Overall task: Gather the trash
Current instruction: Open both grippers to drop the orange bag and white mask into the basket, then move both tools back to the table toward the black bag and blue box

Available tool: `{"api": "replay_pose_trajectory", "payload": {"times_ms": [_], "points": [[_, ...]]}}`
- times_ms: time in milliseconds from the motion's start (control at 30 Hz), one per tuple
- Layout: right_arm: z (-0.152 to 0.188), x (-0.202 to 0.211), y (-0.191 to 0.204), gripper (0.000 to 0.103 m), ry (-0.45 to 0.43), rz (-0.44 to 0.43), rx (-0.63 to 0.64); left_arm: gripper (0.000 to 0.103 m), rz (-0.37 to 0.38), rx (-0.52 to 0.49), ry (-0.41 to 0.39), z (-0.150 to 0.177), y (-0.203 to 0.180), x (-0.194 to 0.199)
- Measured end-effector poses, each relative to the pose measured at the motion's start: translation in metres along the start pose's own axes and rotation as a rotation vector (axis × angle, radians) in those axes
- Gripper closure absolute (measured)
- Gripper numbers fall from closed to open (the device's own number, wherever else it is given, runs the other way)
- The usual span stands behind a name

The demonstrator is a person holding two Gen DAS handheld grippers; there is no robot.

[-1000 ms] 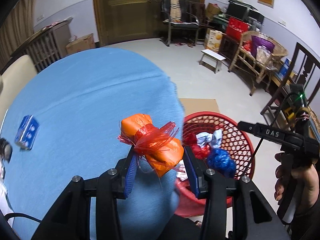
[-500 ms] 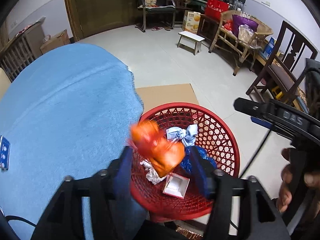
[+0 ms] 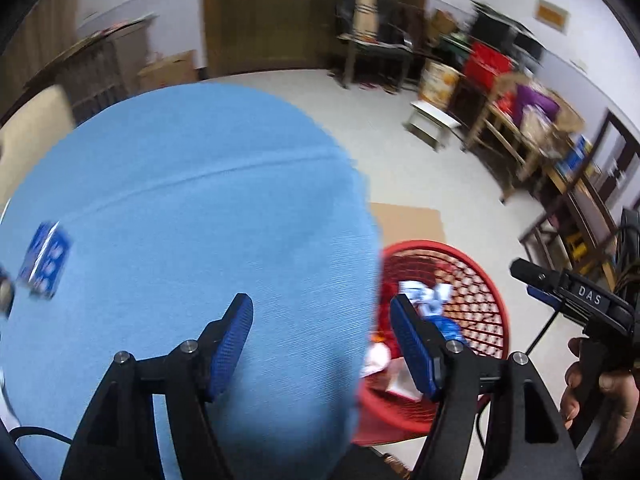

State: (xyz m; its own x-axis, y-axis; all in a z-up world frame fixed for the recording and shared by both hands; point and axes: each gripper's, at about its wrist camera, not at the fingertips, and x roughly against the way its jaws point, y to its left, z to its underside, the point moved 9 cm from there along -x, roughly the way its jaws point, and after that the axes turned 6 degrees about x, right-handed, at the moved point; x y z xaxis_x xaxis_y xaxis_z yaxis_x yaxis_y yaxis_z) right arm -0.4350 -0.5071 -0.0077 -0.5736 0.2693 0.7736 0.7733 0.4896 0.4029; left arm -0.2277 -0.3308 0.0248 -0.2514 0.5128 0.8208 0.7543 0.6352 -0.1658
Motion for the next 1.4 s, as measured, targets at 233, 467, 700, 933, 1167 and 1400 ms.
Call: {"api": "replay_pose_trajectory", "payload": {"times_ms": [233, 467, 700, 933, 1167, 1400], "points": [[0.018, -0.022, 0.063, 0.026, 0.069, -0.045, 0.123, 0.031, -0.083, 0.175, -0.039, 0.020, 0.090, 0.025], [0.043, -0.038, 0.137, 0.026, 0.127, -0.095, 0.272, 0.031, -0.167, 0.359, -0.107, 0.029, 0.178, 0.048], [0.064, -0.046, 0.183, 0.026, 0.160, -0.116, 0.359, 0.031, -0.369, 0.557, -0.229, 0.009, 0.299, 0.075], [0.077, -0.054, 0.204, 0.026, 0.190, -0.116, 0.414, 0.031, -0.549, 0.698, -0.195, -0.027, 0.406, 0.048], [0.079, -0.067, 0.216, 0.026, 0.225, -0.111, 0.433, 0.031, -0.631, 0.764, -0.067, -0.025, 0.458, -0.001], [0.078, -0.081, 0.234, 0.026, 0.243, -0.116, 0.467, 0.063, -0.559, 0.756, -0.023, -0.018, 0.468, -0.024]]}}
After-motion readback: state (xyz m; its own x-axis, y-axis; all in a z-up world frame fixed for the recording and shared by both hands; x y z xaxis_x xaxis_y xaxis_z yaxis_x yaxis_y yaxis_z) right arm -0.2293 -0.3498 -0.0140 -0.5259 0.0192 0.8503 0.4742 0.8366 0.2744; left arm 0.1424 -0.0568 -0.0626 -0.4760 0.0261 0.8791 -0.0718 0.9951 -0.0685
